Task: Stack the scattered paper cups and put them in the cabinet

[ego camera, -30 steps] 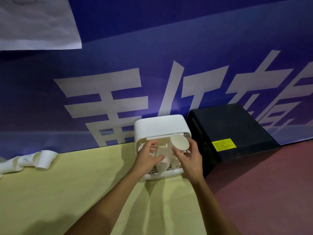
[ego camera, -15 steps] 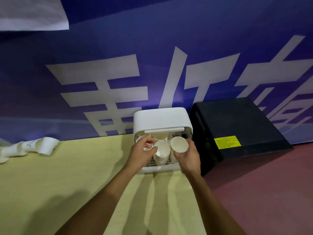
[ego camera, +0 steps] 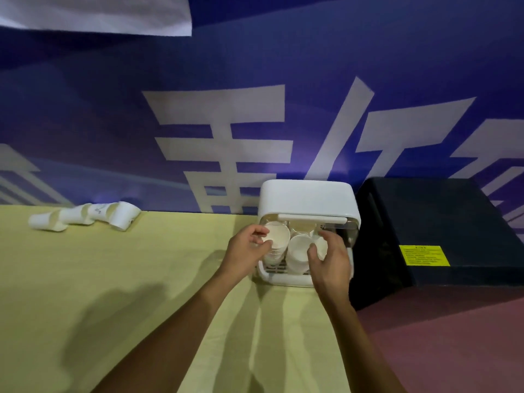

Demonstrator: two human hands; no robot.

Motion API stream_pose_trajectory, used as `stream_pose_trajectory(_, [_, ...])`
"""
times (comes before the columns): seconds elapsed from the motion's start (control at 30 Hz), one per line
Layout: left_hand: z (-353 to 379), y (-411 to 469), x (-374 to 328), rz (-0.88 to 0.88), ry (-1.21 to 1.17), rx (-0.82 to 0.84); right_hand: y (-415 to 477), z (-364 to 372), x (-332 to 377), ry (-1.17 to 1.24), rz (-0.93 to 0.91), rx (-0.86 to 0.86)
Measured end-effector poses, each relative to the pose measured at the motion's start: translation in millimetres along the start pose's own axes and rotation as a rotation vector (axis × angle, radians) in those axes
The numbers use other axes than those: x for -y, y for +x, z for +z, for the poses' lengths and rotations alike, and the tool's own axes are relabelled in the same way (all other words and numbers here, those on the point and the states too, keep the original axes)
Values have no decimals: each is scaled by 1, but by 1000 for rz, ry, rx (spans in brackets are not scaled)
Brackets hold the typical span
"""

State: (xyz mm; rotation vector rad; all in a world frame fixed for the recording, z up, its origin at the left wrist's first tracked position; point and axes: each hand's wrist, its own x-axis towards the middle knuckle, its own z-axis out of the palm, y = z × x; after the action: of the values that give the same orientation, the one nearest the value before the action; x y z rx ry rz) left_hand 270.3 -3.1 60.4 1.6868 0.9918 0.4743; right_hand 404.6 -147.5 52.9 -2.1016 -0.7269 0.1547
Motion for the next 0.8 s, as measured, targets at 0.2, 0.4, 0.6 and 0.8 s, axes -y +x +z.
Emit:
stream_pose_trajectory(0.2, [-64,-11,34,-56,-13,-45,-15,74,72,48,-191,232])
stream_pose_trajectory(0.4, [-171,-12,92,-151,-18,-122,-35,177,144,58,-204,420])
stream_pose_trajectory(0.6, [-287,9,150,-227,14,-170,-61,283,198,-2,-97,549])
stream_pose_trajectory(0.8, [-379,58,209,-322,135,-184,-65,373,230,-29,10,640])
